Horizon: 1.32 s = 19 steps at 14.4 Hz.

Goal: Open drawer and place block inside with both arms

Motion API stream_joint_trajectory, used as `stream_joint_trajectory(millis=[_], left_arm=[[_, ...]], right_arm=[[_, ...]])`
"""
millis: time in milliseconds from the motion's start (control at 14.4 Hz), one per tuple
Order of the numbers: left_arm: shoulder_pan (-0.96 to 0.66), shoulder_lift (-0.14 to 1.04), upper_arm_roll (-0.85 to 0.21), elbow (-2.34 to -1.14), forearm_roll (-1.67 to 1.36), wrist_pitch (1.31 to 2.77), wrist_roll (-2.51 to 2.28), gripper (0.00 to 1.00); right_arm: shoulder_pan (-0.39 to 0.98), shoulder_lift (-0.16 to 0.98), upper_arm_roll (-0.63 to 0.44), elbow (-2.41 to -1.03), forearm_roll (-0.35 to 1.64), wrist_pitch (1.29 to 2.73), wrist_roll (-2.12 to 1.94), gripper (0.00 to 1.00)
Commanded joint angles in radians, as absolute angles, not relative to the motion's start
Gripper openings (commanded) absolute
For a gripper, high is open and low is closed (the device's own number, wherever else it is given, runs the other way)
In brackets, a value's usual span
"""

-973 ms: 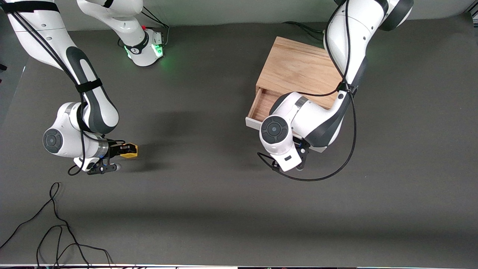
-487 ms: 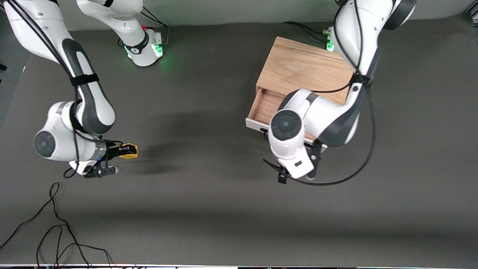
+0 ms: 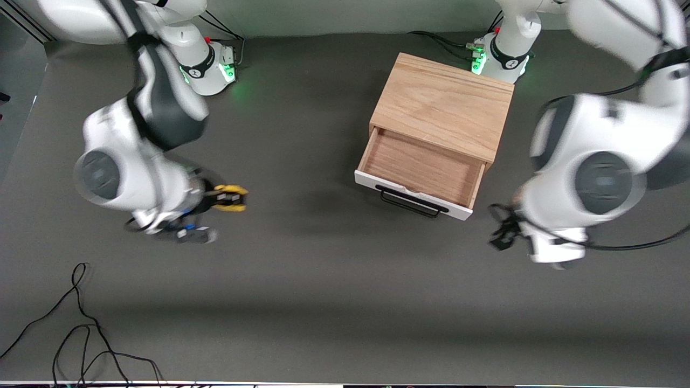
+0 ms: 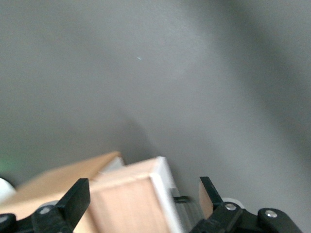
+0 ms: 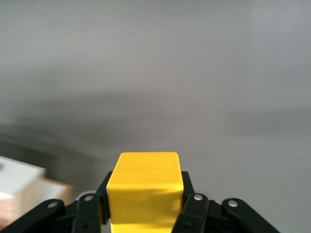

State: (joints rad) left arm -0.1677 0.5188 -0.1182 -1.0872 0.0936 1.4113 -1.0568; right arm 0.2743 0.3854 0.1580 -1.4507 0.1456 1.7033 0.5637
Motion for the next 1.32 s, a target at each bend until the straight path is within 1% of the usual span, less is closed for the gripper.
stream_joint_trajectory(millis=[0, 70, 278, 348, 487, 556, 626, 765, 834, 1043, 1182, 1251], left_arm=[[-0.042, 0.337, -0.126, -1.288, 0.019, 1.401, -0.766, 1.00], [0.006, 0.283, -0.126, -1.349, -0.012, 1.402, -0.656, 1.00], [0.113, 0.157, -0.124, -1.494, -0.037, 1.419, -0.369, 1.00], [0.127, 0.115, -0.123, -1.549, -0.037, 1.439, -0.309, 1.00], [0.147, 0.010, -0.121, -1.697, -0.037, 1.541, -0.240, 1.00], [0.146, -0.033, -0.120, -1.759, -0.040, 1.586, -0.220, 1.00], [0.146, -0.055, -0.120, -1.788, -0.043, 1.612, -0.198, 1.00], [0.126, -0.052, -0.118, -1.775, -0.044, 1.615, -0.187, 1.00], [0.080, -0.048, -0.112, -1.767, -0.044, 1.620, -0.169, 1.00], [-0.113, -0.051, 0.061, -1.750, -0.041, 1.618, -0.138, 1.00], [-0.121, -0.052, 0.077, -1.750, -0.041, 1.618, -0.071, 1.00], [-0.121, -0.052, 0.077, -1.750, -0.040, 1.621, -0.064, 1.00]], right_arm=[[0.351, 0.461, 0.239, -1.298, 0.149, 1.671, 0.827, 0.18], [0.394, 0.495, 0.267, -1.254, 0.143, 1.678, 0.930, 0.18], [0.563, 0.612, 0.275, -1.119, 0.059, 1.738, 1.139, 0.19], [0.605, 0.642, 0.276, -1.108, 0.039, 1.777, 1.196, 0.19], [0.688, 0.695, 0.275, -1.114, -0.023, 1.889, 1.297, 0.19], [0.708, 0.725, 0.275, -1.109, -0.052, 1.923, 1.345, 0.19], [0.731, 0.750, 0.275, -1.108, -0.076, 1.945, 1.373, 0.19], [0.755, 0.790, 0.275, -1.109, -0.109, 1.974, 1.397, 0.19], [0.758, 0.807, 0.275, -1.109, -0.121, 1.994, 1.429, 0.19], [0.787, 0.828, 0.275, -1.112, -0.130, 2.003, 1.445, 0.19], [0.788, 0.833, 0.275, -1.117, -0.132, 2.003, 1.447, 0.21], [0.792, 0.836, 0.275, -1.117, -0.133, 2.003, 1.448, 0.25]])
